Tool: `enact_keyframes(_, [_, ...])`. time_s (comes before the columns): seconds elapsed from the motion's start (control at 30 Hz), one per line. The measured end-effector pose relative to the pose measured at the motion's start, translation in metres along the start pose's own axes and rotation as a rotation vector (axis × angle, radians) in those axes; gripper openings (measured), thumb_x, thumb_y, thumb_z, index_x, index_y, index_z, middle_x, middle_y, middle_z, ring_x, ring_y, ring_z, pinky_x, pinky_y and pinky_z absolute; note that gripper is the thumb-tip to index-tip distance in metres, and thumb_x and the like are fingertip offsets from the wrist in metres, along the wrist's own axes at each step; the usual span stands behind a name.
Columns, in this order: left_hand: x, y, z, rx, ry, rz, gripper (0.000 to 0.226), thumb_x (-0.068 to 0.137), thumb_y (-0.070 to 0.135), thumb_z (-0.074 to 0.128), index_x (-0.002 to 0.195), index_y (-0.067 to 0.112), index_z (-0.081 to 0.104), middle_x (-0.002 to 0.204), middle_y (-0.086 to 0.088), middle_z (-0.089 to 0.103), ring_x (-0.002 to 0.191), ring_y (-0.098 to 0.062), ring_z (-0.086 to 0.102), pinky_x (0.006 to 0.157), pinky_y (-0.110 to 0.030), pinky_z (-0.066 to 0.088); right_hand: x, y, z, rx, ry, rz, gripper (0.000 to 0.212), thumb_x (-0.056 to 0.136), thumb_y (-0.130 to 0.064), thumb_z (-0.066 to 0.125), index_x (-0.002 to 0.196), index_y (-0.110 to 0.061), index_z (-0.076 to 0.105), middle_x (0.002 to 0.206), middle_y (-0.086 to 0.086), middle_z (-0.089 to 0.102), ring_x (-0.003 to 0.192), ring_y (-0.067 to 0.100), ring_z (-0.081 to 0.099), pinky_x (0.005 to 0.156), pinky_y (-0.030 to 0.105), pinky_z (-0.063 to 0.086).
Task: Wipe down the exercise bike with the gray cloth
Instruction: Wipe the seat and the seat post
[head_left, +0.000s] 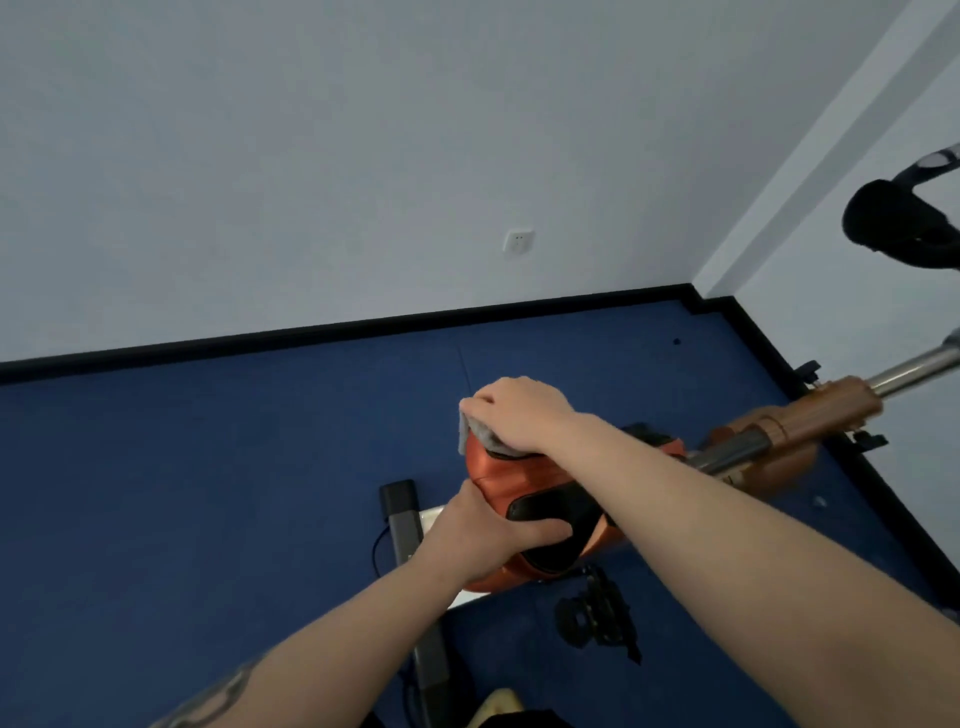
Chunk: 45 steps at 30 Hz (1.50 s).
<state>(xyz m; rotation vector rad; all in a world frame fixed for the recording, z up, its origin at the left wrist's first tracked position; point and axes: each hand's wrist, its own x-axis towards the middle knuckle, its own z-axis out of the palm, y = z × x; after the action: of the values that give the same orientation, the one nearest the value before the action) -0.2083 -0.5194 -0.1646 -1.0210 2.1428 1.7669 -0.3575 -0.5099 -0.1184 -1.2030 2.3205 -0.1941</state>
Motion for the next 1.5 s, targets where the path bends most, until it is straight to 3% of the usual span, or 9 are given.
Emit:
enact_keyframes(0.13, [-0.007, 0.001, 0.004, 0.207, 0.238, 0.051, 0.147, 0.033, 0.086, 0.067, 0.152, 0.025, 0.007, 0.154, 0.002, 0.023, 0.144, -0.021, 0.019, 0.118, -0.042, 0.027, -0.021, 0.008, 0.026, -0.114, 0.222, -0.262, 0.035, 0.095, -0.054, 0.038, 0.107, -0.038, 0.066, 0.119, -0.014, 0.061, 0.113, 0.012, 0.051, 0.082, 0.038, 0.037])
enact_keyframes(0.2, [-0.006, 0.001, 0.001, 0.235, 0.254, 0.148, 0.152, 0.035, 0.087, 0.064, 0.153, 0.028, -0.011, 0.161, 0.01, 0.0, 0.148, -0.017, 0.004, 0.121, -0.043, 0.017, -0.022, 0.027, 0.01, 0.144, 0.134, -0.003, 0.038, 0.097, -0.058, 0.033, 0.111, -0.04, 0.063, 0.121, -0.013, 0.061, 0.114, 0.013, 0.053, 0.084, 0.038, 0.04])
enact_keyframes(0.3, [0.0, 0.002, -0.007, 0.337, 0.228, 0.284, 0.151, 0.037, 0.089, 0.061, 0.153, 0.026, -0.013, 0.161, 0.011, -0.01, 0.148, -0.012, -0.005, 0.123, -0.041, 0.009, -0.032, 0.058, 0.005, 0.056, 0.18, 0.349, 0.049, 0.101, -0.051, 0.024, 0.099, -0.029, 0.067, 0.107, 0.001, 0.068, 0.102, 0.025, 0.061, 0.081, 0.038, 0.039])
enact_keyframes(0.5, [0.013, 0.008, -0.015, 0.504, 0.209, 0.533, 0.146, 0.043, 0.09, 0.057, 0.155, 0.022, -0.008, 0.16, 0.013, -0.015, 0.147, -0.007, -0.018, 0.121, -0.031, -0.004, -0.061, 0.039, 0.045, -0.073, 0.559, 0.247, 0.04, 0.1, -0.047, 0.03, 0.119, -0.033, 0.062, 0.117, -0.009, 0.067, 0.108, 0.017, 0.058, 0.097, 0.04, 0.033])
enact_keyframes(0.7, [0.022, 0.028, -0.033, 0.766, 0.05, 0.669, 0.127, 0.055, 0.093, 0.044, 0.156, 0.021, 0.015, 0.161, 0.007, 0.011, 0.149, -0.013, 0.002, 0.121, -0.035, -0.001, -0.072, 0.091, 0.015, -0.205, 0.415, 0.466, 0.043, 0.1, -0.045, 0.028, 0.079, -0.028, 0.062, 0.096, -0.004, 0.066, 0.101, 0.019, 0.056, 0.098, 0.035, 0.029])
enact_keyframes(0.9, [0.061, 0.072, -0.045, 0.69, -0.137, 0.754, 0.035, 0.102, 0.043, 0.038, 0.125, 0.028, 0.06, 0.122, 0.01, 0.062, 0.113, -0.01, 0.055, 0.096, -0.029, 0.041, -0.065, 0.058, 0.044, -0.123, 0.587, 0.433, 0.05, 0.098, -0.05, 0.023, 0.096, -0.029, 0.068, 0.101, -0.005, 0.066, 0.109, 0.017, 0.053, 0.114, 0.041, 0.018])
enact_keyframes(1.1, [0.082, 0.066, -0.044, 0.776, -0.212, 0.829, 0.035, 0.104, 0.038, 0.037, 0.133, 0.037, 0.055, 0.131, 0.021, 0.058, 0.123, -0.001, 0.049, 0.097, -0.022, 0.037, -0.055, 0.096, 0.016, 0.089, 0.572, 0.793, 0.039, 0.096, -0.037, 0.042, 0.093, -0.016, 0.075, 0.1, 0.006, 0.068, 0.103, 0.026, 0.058, 0.085, 0.037, 0.045])
enact_keyframes(1.33, [0.093, 0.058, -0.043, 0.702, -0.222, 0.84, 0.033, 0.102, 0.03, 0.045, 0.132, 0.035, 0.058, 0.13, 0.021, 0.059, 0.113, 0.01, 0.044, 0.086, -0.004, 0.026, -0.065, 0.039, 0.078, 0.469, 0.963, 0.868, 0.05, 0.105, -0.034, 0.027, 0.154, -0.024, 0.021, 0.163, -0.005, 0.003, 0.148, 0.011, -0.002, 0.121, 0.03, 0.007])
enact_keyframes(1.5, [0.095, 0.056, -0.042, 0.645, -0.227, 0.842, 0.032, 0.101, 0.03, 0.046, 0.131, 0.034, 0.059, 0.127, 0.018, 0.061, 0.109, 0.008, 0.045, 0.089, -0.02, 0.037, -0.062, 0.055, 0.046, 0.845, 0.961, 0.982, 0.055, 0.106, -0.033, 0.027, 0.157, -0.023, 0.009, 0.164, -0.002, 0.001, 0.149, 0.018, 0.009, 0.119, 0.036, 0.019])
